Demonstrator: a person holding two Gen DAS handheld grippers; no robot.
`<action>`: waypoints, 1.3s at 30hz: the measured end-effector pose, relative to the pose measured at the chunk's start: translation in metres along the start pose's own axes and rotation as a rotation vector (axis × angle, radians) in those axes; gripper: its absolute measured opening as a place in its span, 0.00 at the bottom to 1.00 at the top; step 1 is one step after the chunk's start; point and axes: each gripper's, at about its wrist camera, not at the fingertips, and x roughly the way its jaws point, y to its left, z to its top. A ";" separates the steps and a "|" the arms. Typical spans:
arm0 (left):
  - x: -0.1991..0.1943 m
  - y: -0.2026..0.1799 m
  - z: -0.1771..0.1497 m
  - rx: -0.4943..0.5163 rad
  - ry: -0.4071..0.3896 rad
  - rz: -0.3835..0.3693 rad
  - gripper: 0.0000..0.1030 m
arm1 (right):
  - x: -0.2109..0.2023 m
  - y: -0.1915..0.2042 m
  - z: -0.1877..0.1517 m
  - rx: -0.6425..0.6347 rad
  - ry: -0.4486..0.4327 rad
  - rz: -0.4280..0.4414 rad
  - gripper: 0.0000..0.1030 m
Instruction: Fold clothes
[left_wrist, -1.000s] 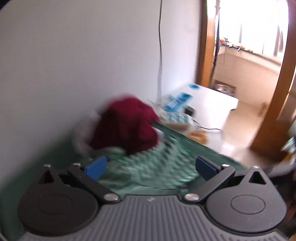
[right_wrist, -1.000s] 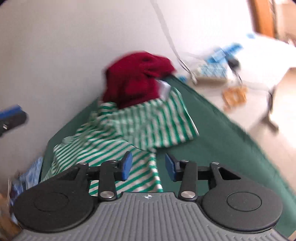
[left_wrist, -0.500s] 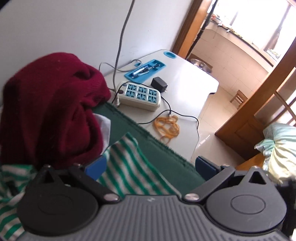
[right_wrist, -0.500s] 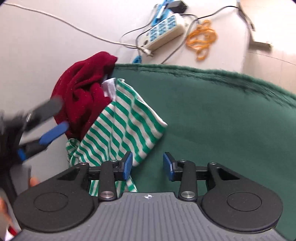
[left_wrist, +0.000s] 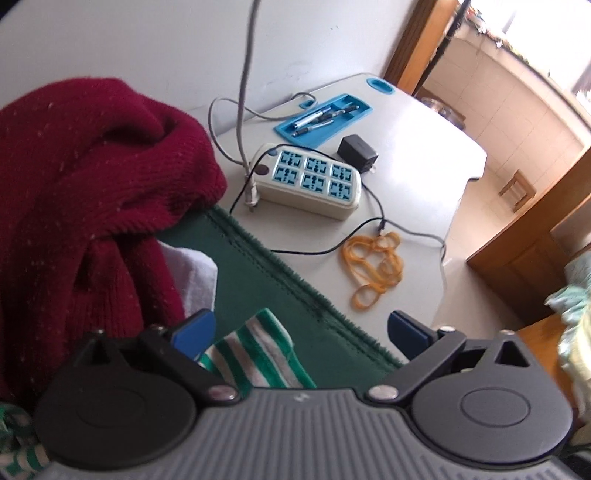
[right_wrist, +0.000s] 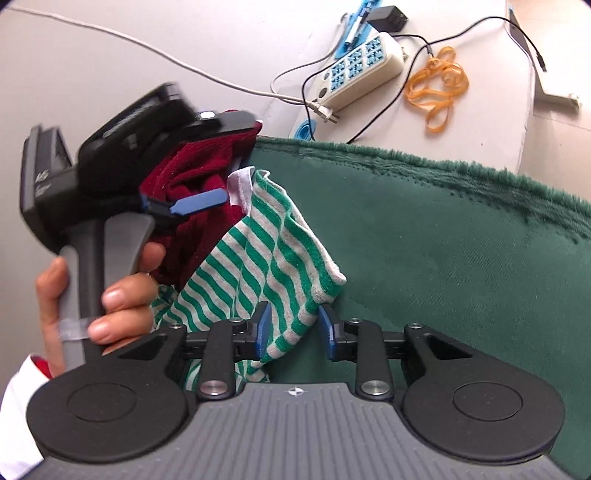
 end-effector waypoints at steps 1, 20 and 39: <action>0.003 -0.004 -0.001 0.028 0.002 0.014 0.92 | 0.001 0.000 0.000 -0.013 -0.001 0.001 0.28; 0.006 0.013 -0.022 0.058 -0.072 0.066 0.10 | 0.001 0.001 -0.005 -0.114 -0.045 0.012 0.29; 0.008 0.010 -0.026 0.100 -0.097 0.073 0.02 | -0.003 0.015 -0.010 -0.196 -0.196 -0.094 0.45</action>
